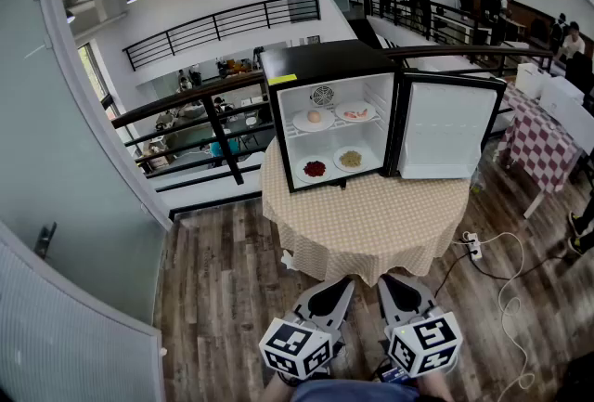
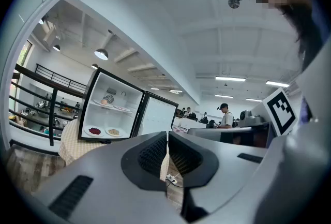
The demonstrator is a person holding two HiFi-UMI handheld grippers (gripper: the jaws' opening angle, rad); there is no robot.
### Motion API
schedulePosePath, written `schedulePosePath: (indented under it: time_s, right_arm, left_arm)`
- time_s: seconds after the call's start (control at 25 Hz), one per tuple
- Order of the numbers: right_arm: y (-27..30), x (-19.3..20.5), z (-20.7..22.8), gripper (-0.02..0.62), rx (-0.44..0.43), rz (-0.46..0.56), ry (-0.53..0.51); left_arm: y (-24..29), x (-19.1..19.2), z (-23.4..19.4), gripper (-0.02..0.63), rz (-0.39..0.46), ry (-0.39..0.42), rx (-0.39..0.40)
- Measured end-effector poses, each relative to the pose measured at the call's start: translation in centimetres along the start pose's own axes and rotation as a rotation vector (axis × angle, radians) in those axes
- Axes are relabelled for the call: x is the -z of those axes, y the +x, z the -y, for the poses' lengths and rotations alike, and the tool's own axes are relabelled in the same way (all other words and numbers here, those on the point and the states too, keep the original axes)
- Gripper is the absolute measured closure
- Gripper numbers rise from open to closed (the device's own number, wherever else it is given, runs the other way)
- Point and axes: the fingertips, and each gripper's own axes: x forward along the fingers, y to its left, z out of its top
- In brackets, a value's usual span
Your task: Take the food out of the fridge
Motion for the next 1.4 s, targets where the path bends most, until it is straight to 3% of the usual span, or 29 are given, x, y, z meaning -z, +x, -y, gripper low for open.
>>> schedulePosePath:
  time_s: [0.68, 1.16, 1.4]
  right_arm:
    - [4.0, 1.1, -2.3, 0.571, 0.023, 0.039, 0.132]
    - [6.0, 3.5, -4.8, 0.572, 0.064, -0.019, 0.165]
    - [7.3, 3.4, -3.5, 0.571, 0.069, -0.034, 0.170]
  left_arm:
    - [-1.5, 0.3, -4.9, 0.589, -0.038, 0.005, 0.032]
    - [-3.1, 1.6, -8.6, 0.589, -0.077, -0.016, 0.053]
    - [-1.8, 1.6, -9.5, 0.589, -0.080, -0.030, 0.056]
